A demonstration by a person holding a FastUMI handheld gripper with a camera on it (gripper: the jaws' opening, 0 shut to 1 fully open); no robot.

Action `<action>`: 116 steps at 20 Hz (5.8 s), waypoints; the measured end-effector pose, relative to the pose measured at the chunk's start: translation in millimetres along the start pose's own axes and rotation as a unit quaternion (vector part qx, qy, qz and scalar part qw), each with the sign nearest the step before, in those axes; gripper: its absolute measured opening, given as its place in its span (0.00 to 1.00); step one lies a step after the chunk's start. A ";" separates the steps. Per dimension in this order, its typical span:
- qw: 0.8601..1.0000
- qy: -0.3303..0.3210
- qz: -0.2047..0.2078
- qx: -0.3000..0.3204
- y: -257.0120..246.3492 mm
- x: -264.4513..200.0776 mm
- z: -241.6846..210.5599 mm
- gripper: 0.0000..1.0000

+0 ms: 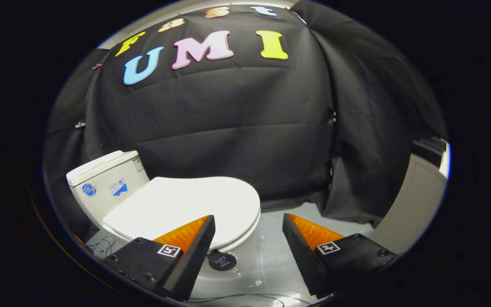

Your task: Open the toilet lid.

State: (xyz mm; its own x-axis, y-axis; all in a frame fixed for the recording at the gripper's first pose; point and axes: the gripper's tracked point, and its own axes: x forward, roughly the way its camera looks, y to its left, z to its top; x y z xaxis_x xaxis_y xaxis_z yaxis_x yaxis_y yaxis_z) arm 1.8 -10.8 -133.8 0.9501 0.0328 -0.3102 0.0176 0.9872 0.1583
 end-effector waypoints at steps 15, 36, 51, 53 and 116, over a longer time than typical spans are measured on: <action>0.911 0.146 0.056 0.382 13.4 15.3 -91.4 0.77; 0.839 0.145 0.116 0.512 30.7 21.9 -93.2 0.12; 0.852 0.144 0.103 0.493 30.3 18.3 -75.7 0.05; 0.854 0.144 0.105 0.488 32.2 14.8 -64.8 0.05; 0.995 0.058 -0.020 0.082 255.8 -66.3 160.8 0.05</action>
State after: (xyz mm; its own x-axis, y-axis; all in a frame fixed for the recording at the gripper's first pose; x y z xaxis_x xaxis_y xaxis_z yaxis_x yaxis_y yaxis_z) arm -6.6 214.5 78.0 0.9054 0.0208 -0.4240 0.1148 0.9496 0.2916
